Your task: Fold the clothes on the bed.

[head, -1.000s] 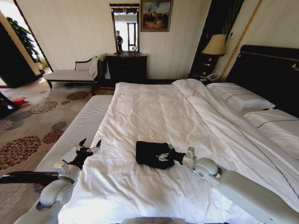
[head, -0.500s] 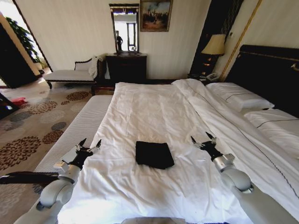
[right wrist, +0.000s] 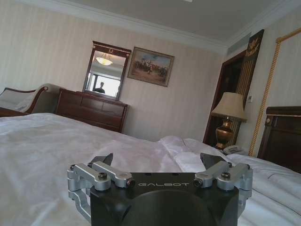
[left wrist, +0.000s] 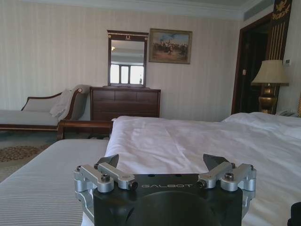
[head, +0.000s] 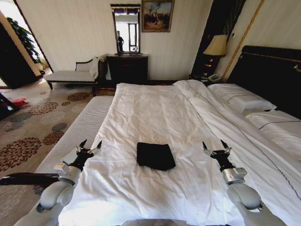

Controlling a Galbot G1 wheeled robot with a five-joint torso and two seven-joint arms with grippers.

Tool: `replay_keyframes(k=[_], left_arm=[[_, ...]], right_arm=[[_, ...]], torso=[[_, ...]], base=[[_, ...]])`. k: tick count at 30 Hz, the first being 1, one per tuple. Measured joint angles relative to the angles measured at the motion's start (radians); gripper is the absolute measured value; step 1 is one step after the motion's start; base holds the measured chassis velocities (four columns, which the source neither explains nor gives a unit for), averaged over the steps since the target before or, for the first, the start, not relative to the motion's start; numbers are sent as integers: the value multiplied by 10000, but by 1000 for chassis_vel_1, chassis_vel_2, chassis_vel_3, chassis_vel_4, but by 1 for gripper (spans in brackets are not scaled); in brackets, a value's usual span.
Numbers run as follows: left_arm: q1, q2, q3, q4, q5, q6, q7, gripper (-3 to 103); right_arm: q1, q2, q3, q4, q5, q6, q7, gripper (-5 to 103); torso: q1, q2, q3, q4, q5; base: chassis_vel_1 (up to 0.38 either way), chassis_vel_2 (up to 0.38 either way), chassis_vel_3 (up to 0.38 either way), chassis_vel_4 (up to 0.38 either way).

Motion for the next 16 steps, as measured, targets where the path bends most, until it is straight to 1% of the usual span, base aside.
replay_keyframes(k=[4,16], left_arm=[[0,0,0,0,0,0,0,100],[0,0,0,0,0,0,0,100]], right_arm=[[128,-168,-95,38,70,-159,-9,100],[162,-203,-146,40,110,-205,-32,100]], torso=[[1,0,0,1,0],[1,0,0,-1,1]], base=[[0,0,0,0],[0,0,0,0]])
